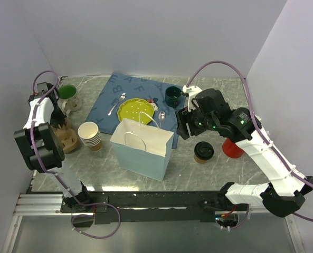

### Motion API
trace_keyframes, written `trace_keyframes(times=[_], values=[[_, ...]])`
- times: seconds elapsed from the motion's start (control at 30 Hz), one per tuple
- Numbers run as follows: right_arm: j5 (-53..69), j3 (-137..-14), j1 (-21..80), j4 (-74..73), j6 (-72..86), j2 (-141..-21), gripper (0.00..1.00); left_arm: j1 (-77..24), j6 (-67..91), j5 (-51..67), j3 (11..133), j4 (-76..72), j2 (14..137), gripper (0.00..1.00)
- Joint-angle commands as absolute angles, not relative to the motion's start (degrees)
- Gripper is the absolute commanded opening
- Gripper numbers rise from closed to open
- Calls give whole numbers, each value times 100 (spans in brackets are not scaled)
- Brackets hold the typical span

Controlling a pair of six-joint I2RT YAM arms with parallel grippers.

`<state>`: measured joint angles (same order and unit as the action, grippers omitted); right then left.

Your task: Pack the takeout coffee

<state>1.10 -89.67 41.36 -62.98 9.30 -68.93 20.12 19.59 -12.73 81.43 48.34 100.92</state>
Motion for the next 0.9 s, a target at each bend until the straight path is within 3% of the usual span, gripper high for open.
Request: trace_keyframes(times=[0.0, 0.13, 0.27, 0.37, 0.57, 0.87], values=[[53, -9026, 4113, -6065, 879, -6900, 72, 1907, 2267, -1406, 8604, 5317, 9932, 20], [79, -9018, 4113, -6047, 896, -6899, 72, 1872, 2408, -1537, 8578, 5493, 9932, 20], [114, -8974, 4113, -6038, 896, -6864, 72, 1890, 2172, -1407, 8368, 5090, 9782, 54], [132, -8947, 4113, -6047, 888, -6838, 72, 1898, 2013, -1353, 8385, 4983, 9721, 61], [105, -8903, 4113, -6064, 861, -6777, 73, 2258, 1828, -1003, 8078, 4685, 9765, 54], [35, -8894, 4122, -6082, 747, -6776, 73, 2329, 1653, -510, 7919, 4342, 9808, 59]])
